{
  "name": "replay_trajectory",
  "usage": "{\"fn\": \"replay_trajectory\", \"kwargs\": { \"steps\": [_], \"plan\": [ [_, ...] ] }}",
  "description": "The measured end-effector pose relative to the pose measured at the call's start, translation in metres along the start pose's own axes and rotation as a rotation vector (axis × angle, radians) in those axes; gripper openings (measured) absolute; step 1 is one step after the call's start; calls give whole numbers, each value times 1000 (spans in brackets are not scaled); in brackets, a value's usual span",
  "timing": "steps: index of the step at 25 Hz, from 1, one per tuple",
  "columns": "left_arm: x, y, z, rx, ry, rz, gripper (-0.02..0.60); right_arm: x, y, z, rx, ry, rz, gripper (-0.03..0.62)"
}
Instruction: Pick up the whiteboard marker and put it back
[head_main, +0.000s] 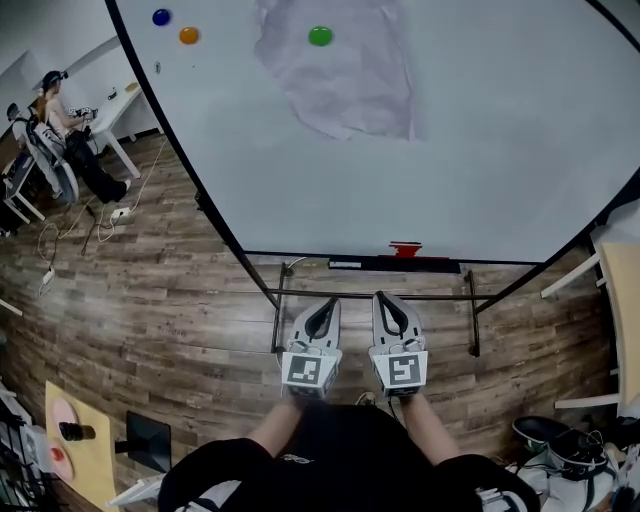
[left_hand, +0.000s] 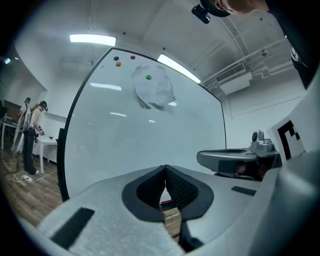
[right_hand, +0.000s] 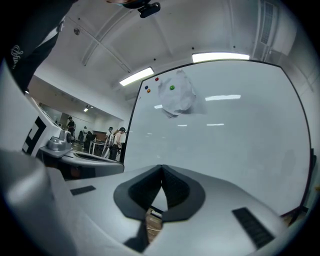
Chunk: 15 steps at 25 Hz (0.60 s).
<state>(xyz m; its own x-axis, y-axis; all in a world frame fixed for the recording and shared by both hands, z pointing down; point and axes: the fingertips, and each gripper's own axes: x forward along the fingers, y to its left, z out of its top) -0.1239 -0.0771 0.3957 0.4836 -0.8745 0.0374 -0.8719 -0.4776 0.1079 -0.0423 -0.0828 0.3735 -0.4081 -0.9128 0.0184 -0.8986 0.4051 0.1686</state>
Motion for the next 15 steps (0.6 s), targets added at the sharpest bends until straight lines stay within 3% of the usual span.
{"fn": "replay_trajectory", "kwargs": {
  "steps": [15],
  "plan": [
    [-8, 7, 4, -11, 2, 28, 6, -5, 3, 7, 5, 28, -25, 2]
  ]
}}
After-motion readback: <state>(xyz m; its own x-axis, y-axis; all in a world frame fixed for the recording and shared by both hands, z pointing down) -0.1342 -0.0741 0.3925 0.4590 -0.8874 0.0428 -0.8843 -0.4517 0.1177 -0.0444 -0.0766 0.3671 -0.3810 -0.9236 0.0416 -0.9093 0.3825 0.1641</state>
